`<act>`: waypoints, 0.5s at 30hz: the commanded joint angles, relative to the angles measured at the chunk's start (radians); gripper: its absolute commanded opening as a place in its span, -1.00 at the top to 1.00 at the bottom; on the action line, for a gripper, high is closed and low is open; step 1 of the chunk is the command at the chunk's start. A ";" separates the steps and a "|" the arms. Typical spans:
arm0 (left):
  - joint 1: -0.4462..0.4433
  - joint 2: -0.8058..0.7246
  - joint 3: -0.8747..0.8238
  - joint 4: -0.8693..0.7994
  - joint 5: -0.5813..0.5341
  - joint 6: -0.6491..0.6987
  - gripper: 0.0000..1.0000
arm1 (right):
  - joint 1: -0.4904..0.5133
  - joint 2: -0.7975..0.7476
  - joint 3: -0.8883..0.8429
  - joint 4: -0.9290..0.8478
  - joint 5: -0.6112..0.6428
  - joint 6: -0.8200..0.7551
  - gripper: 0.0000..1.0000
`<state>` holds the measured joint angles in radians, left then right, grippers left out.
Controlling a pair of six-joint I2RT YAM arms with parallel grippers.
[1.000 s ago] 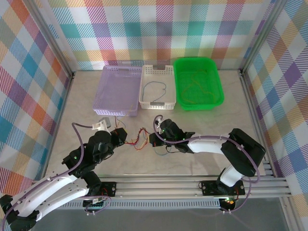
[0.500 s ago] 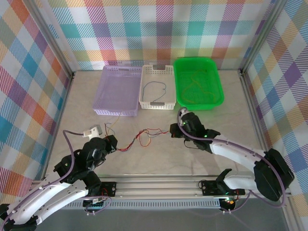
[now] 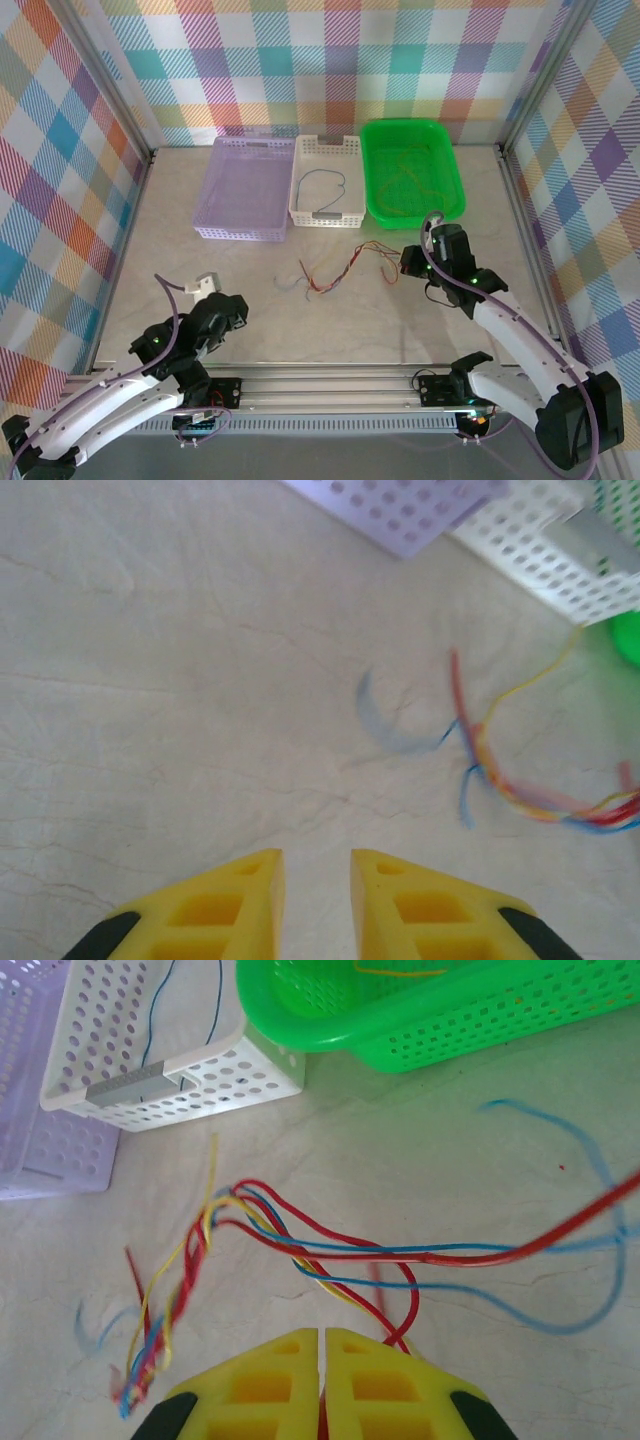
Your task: Untangle the cables
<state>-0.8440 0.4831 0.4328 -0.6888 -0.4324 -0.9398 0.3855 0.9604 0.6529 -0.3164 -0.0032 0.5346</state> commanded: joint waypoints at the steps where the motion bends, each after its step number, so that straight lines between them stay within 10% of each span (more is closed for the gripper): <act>1: -0.005 0.037 -0.034 0.080 0.036 -0.005 0.43 | 0.000 0.006 0.029 -0.009 -0.134 -0.031 1.00; 8: -0.006 0.131 -0.060 0.334 0.167 0.027 -0.12 | 0.000 0.033 0.016 0.033 -0.314 -0.097 0.93; 15: -0.006 0.309 0.028 0.511 0.236 0.113 -0.40 | 0.001 0.012 -0.005 0.066 -0.425 -0.124 -0.11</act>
<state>-0.8440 0.7372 0.3992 -0.2943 -0.2417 -0.8837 0.3855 0.9951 0.6518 -0.2989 -0.3134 0.4431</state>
